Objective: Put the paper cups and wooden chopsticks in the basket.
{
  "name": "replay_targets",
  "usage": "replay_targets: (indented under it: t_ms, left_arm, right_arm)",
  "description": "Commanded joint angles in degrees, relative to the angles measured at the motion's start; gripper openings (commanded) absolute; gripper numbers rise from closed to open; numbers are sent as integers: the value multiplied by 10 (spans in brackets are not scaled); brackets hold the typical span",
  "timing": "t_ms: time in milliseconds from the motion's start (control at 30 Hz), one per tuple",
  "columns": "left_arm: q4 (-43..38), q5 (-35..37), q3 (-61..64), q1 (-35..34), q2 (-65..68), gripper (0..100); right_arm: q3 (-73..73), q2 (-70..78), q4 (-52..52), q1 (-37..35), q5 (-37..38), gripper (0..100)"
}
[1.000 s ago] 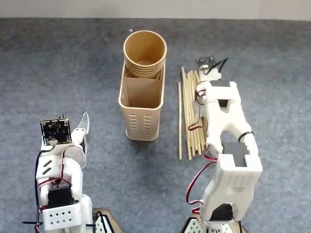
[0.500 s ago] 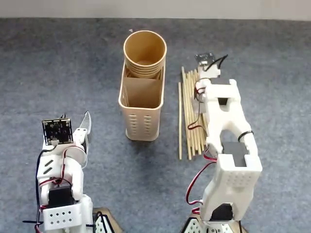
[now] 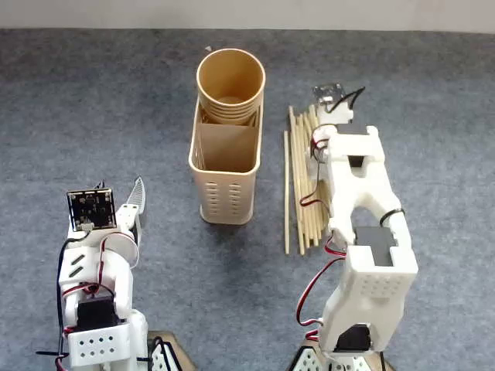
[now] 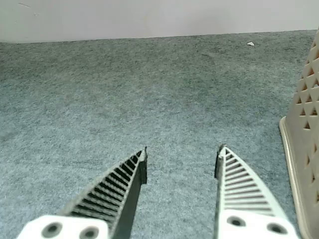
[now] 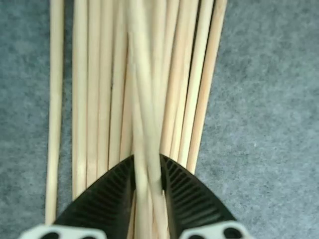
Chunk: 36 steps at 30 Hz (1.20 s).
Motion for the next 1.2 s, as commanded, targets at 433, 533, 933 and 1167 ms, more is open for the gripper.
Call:
replay_targets:
  t_ms: [433, 533, 933, 1167]
  left_arm:
    - [3, 4, 11, 8, -4, 245]
    - [3, 4, 11, 8, -4, 245]
    - [3, 4, 11, 8, -3, 245]
    - [3, 4, 11, 8, -3, 245]
  right_arm:
    - [-24, -35, 35, 4, -5, 149]
    - [-24, -35, 35, 4, -5, 149]
    - [-21, -33, 34, 2, -11, 45]
    - [-24, -35, 34, 3, -37, 7]
